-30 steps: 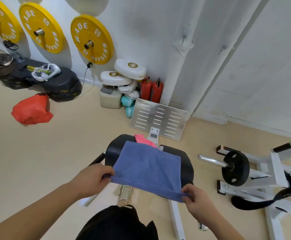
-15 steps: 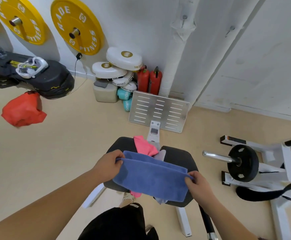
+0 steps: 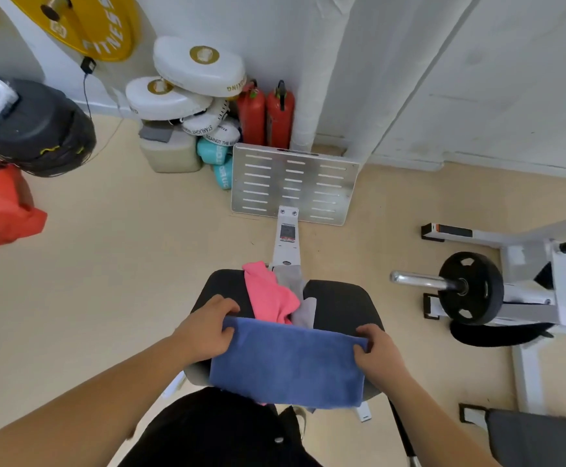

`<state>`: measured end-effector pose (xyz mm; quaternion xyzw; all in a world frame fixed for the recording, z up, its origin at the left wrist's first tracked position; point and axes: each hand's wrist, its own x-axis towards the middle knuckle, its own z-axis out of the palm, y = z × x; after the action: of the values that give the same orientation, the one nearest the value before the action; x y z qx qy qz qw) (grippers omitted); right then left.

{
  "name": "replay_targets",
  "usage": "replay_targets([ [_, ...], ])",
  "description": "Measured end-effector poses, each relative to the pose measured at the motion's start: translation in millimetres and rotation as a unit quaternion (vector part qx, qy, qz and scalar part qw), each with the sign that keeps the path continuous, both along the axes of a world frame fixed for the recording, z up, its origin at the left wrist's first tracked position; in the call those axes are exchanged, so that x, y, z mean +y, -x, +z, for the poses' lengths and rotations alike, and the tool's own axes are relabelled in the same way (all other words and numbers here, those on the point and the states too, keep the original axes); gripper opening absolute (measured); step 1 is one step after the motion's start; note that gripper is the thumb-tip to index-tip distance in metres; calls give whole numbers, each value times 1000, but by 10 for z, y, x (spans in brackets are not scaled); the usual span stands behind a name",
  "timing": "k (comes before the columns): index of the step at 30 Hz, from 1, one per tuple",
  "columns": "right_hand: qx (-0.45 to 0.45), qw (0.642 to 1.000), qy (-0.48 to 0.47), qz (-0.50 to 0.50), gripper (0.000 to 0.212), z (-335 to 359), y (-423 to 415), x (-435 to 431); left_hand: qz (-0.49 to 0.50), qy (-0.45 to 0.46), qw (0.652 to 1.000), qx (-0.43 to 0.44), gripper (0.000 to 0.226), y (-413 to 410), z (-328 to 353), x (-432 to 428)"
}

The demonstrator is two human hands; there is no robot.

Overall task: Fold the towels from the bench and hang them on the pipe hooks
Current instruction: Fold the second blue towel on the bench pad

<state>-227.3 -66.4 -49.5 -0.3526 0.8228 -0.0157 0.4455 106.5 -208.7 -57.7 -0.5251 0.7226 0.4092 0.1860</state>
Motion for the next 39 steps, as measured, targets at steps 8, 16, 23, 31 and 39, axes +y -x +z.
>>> replay_targets([
  [8,21,999,2,49,7,108,-17,59,-3,-12,999,-37,9,41,125,64],
  [16,-123,991,49,-33,9,406,-52,342,290,-9,952,95,12,-104,532,532],
  [23,-189,971,100,-111,11,685,-410,286,324,108,928,148,13,-367,826,746],
  [31,-184,968,133,-102,8,535,-1425,-243,376,145,906,132,7,-931,979,442],
  [39,-117,983,137,-24,46,282,-1995,-472,320,133,933,99,12,-974,895,241],
])
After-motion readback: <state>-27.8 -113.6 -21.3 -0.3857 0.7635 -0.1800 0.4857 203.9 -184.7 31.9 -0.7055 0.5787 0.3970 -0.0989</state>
